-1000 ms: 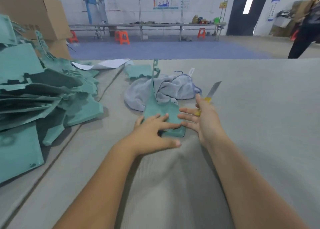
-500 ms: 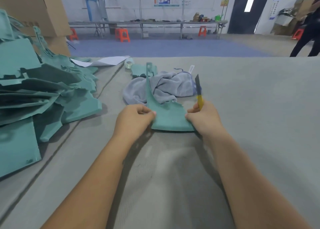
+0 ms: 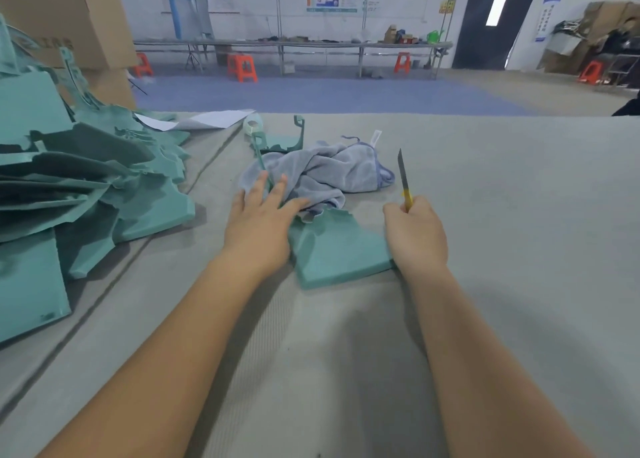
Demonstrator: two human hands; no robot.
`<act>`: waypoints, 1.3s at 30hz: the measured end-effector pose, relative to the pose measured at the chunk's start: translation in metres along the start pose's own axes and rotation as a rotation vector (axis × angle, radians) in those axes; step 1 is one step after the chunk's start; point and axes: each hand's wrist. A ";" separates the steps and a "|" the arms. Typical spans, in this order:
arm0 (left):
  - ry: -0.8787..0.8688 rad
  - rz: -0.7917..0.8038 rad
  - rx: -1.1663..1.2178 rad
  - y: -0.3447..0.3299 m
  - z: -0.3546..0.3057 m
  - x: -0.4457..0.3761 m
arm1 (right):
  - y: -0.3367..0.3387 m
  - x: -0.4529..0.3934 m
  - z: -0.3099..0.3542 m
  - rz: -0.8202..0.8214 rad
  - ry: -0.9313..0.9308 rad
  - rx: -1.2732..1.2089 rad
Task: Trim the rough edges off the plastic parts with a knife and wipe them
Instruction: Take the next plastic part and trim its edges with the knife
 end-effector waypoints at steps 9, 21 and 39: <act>-0.129 0.027 -0.309 0.009 0.023 -0.029 | 0.006 -0.001 0.007 -0.247 0.100 -0.147; 0.314 0.315 1.562 0.024 -0.012 -0.019 | -0.017 0.017 0.012 0.072 0.414 -0.292; 0.141 0.486 1.387 0.015 -0.038 0.027 | -0.035 0.013 0.012 0.377 0.174 -0.513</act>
Point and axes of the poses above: each hand's wrist, its own x-axis away from the middle knuckle, its own y-axis out of the back of the hand, z = x × y, and after that the axes turned 3 degrees about z, right-handed
